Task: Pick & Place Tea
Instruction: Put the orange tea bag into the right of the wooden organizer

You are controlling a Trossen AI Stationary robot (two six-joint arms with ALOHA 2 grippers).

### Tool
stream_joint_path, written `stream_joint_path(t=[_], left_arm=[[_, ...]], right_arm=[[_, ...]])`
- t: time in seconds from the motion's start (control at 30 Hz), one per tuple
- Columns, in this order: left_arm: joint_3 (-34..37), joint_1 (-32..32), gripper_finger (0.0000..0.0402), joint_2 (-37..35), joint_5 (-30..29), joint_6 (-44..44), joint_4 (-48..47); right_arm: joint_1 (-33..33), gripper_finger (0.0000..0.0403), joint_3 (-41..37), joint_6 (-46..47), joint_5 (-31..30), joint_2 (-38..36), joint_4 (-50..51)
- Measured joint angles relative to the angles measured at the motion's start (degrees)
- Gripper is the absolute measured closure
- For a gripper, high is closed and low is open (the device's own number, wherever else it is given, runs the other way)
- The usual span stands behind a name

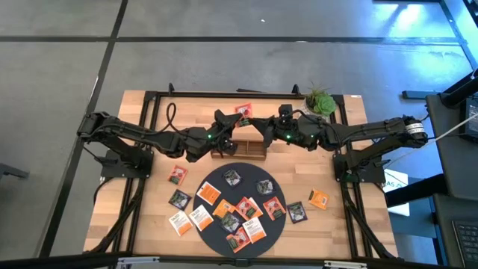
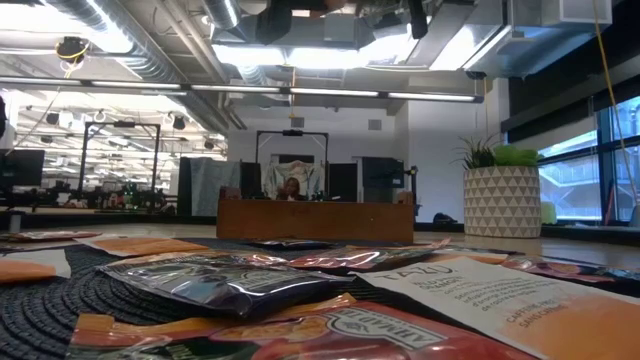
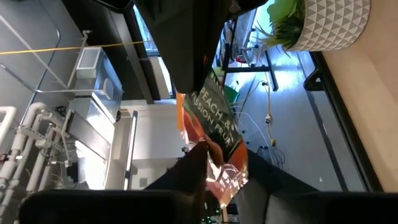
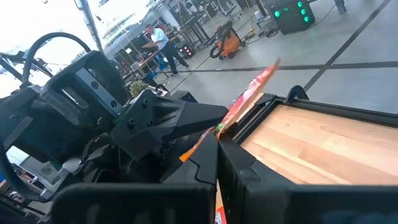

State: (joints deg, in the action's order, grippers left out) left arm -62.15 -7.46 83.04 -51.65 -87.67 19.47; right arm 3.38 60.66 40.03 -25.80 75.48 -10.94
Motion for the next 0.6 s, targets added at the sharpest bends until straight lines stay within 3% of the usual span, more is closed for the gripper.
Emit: stream_joint_path(t=[0.2, 0.3, 0.43, 0.6], left_arm=[[0.0, -0.3, 0.0284, -0.4, 0.5, 4.3, -1.1], [0.0, -0.9, 0.0274, -2.6, 3.7, 10.0, -5.2], [0.0, -1.1, 0.0273, -7.4, 10.4, 24.1, -14.6], [-0.1, 0.1, 0.0276, -13.1, 20.4, 48.7, -25.3]], right_arm=[[-0.3, 0.0394, 0.0, -2.9, 0.0, -1.1, 0.3], [-1.2, 0.0396, 0.0, -4.6, 0.0, -3.1, 2.6], [-2.7, 0.0398, 0.0, -8.6, 0.5, -6.1, 7.2], [-7.0, 0.0399, 6.5, -14.2, 8.8, -7.5, 23.7]])
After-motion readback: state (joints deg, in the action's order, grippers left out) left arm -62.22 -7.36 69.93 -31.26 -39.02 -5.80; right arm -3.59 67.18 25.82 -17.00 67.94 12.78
